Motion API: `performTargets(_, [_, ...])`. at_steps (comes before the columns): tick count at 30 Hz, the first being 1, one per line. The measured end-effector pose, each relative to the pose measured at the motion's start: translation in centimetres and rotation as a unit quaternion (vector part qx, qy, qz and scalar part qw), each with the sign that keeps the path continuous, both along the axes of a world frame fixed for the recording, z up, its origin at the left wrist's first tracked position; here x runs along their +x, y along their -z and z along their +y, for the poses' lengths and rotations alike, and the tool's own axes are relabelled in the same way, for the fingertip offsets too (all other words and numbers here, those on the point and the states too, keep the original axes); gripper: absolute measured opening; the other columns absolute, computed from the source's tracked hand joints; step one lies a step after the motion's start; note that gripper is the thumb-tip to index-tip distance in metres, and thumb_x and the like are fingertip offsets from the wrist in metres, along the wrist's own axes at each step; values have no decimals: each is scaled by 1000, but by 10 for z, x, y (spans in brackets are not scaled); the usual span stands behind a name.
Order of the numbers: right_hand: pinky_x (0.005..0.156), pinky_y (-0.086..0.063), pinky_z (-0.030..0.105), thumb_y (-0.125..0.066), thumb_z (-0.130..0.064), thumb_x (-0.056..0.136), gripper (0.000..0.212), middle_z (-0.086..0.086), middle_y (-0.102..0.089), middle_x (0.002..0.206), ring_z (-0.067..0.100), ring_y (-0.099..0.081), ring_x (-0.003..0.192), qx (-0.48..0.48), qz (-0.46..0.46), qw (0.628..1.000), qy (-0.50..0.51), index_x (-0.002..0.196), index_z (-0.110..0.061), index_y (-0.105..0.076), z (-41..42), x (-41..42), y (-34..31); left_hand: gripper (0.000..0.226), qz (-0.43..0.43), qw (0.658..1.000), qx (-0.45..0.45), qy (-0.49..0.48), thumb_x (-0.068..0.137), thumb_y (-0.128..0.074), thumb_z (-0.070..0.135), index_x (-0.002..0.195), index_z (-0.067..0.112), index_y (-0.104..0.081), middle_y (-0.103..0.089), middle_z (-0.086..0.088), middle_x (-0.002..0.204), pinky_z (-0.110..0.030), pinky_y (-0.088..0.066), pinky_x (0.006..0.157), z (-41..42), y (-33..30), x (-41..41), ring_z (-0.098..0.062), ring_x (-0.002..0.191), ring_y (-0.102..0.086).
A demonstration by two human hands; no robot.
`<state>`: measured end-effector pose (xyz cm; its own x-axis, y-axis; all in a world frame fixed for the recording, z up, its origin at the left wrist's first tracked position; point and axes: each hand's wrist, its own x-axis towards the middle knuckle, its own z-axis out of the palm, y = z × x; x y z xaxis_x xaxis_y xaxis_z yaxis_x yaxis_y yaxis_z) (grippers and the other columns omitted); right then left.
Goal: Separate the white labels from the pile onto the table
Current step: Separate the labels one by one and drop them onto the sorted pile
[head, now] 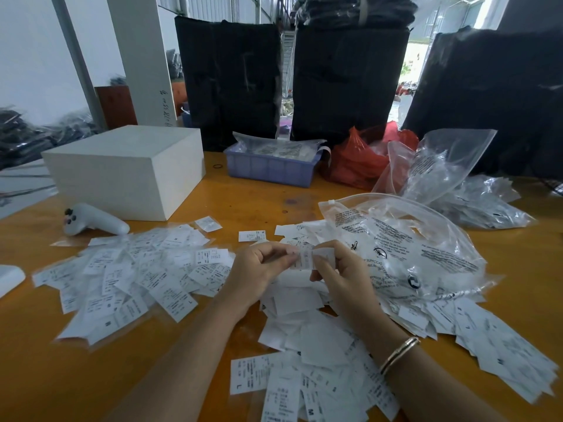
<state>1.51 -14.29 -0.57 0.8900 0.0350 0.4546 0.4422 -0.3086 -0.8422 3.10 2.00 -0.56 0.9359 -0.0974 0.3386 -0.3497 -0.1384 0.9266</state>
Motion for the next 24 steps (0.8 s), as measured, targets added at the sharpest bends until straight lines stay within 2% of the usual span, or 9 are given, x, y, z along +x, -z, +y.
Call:
performTargets(4, [52, -44, 38, -57, -5, 86, 25, 0, -59, 60, 17, -55, 57, -62, -6, 998, -10, 80, -30, -58, 3, -1, 1, 18, -5, 998, 50, 37, 84, -69, 21, 89, 38, -68, -68, 31, 84, -4, -46, 67, 0, 1, -1, 13, 86, -61])
performTargets(7, [58, -47, 44, -56, -8, 90, 31, 13, -60, 67, 31, -58, 66, -12, 13, 1000, -2, 97, -37, -50, 5, 1, 2, 25, -2, 999, 45, 30, 83, -70, 24, 96, 45, -64, -62, 37, 92, -2, -44, 70, 0, 1, -2, 22, 91, -55])
performTargets(8, [61, -49, 42, -56, -9, 91, 30, 8, -61, 66, 30, -59, 68, 10, 17, 1000, 11, 98, -37, -49, 4, 2, 2, 26, 2, 999, 32, 25, 83, -70, 24, 97, 44, -63, -64, 36, 90, -3, -45, 69, 1, 1, -1, 20, 91, -57])
performTargets(10, [62, -51, 33, -58, -11, 91, 24, -7, -65, 66, 20, -62, 67, 22, 19, 999, 35, 92, -34, -51, 2, 4, 2, 24, 15, 1000, 9, 22, 84, -70, 23, 99, 40, -64, -69, 32, 85, -6, -48, 66, 1, 0, -1, 11, 87, -63])
performTargets(12, [62, -51, 24, -61, -12, 90, 21, -11, -66, 67, 9, -64, 68, 6, 18, 999, 36, 85, -31, -57, 3, 5, 3, 22, 18, 1000, 11, 22, 84, -69, 24, 100, 39, -63, -69, 30, 86, -6, -48, 66, 1, 0, -2, 9, 85, -65])
performTargets(15, [62, -49, 18, -62, -14, 89, 28, -12, -67, 71, 4, -62, 66, -16, 8, 1000, 25, 95, -40, -52, 8, 4, 5, 21, 8, 999, 40, 8, 84, -69, 28, 96, 43, -62, -60, 46, 85, 4, -40, 64, 1, -1, -3, 25, 85, -54])
performTargets(16, [61, -48, 15, -62, -14, 90, 31, -12, -68, 72, 3, -62, 66, -15, 9, 1000, 25, 98, -41, -49, 9, 4, 5, 19, 8, 999, 39, -2, 84, -69, 28, 95, 43, -62, -59, 47, 83, 4, -40, 63, 2, -1, -2, 27, 83, -53])
performTargets(20, [61, -46, 11, -64, -13, 88, 26, -12, -67, 71, -1, -63, 67, 3, 25, 999, 22, 87, -38, -56, 7, 4, 5, 15, 6, 999, 27, -24, 84, -69, 28, 95, 39, -63, -70, 23, 78, -3, -45, 59, 2, 1, 0, 7, 76, -64])
performTargets(24, [66, -41, 10, -61, -11, 88, 32, -24, -64, 78, -3, -58, 75, -72, 5, 997, -17, 83, -42, -60, 10, 1, 3, 15, 4, 998, 54, -10, 86, -67, 28, 95, 39, -64, -71, 20, 80, -6, -47, 59, 3, 0, -1, 3, 78, -66])
